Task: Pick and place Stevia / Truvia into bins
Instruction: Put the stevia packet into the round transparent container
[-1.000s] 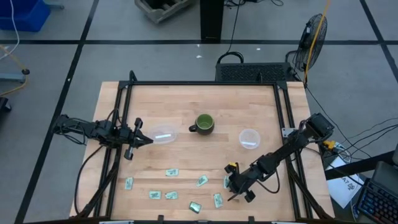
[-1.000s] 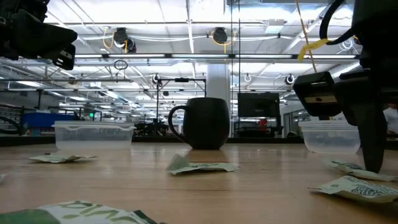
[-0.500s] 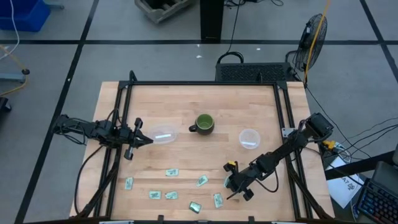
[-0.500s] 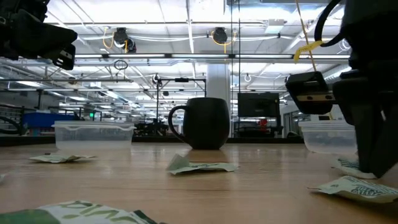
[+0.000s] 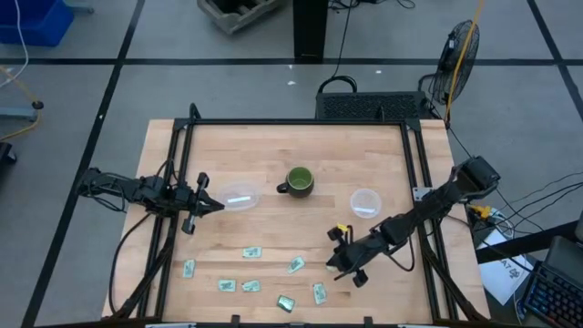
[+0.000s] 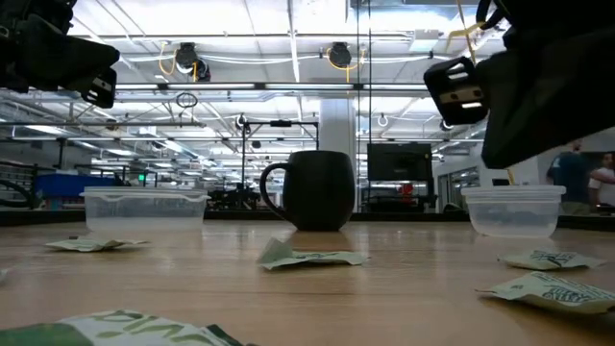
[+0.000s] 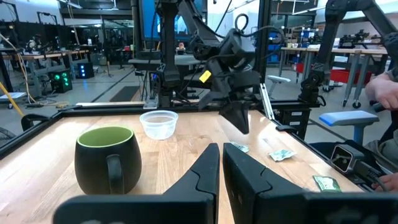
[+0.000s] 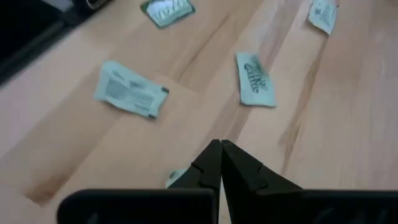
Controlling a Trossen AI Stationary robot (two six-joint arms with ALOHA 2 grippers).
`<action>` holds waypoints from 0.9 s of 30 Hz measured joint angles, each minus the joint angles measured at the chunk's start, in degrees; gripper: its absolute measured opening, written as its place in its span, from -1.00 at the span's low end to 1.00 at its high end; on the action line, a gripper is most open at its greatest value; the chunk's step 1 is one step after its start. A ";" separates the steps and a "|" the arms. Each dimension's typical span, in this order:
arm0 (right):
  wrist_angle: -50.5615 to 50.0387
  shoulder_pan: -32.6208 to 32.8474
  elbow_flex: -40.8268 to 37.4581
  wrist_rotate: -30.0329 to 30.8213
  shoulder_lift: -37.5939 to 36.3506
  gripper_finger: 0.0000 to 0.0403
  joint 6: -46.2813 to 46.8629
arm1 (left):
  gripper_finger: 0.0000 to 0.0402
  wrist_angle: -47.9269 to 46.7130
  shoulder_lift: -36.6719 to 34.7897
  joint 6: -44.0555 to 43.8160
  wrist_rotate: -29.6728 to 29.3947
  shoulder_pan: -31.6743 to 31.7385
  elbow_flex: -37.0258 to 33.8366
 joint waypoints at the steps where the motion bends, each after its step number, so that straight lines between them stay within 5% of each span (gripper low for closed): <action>1: -0.18 0.14 0.00 -0.63 -0.11 -0.97 0.31 | -0.87 0.00 0.01 0.00 -0.01 0.02 -0.02; 17: -1.75 0.76 -5.48 -1.12 0.54 -0.12 11.34 | -0.87 -0.04 0.02 -0.02 0.00 0.00 -0.02; 27: 0.07 0.80 -8.19 0.21 0.48 -0.07 12.12 | -0.87 0.00 0.02 0.00 -0.02 0.00 -0.02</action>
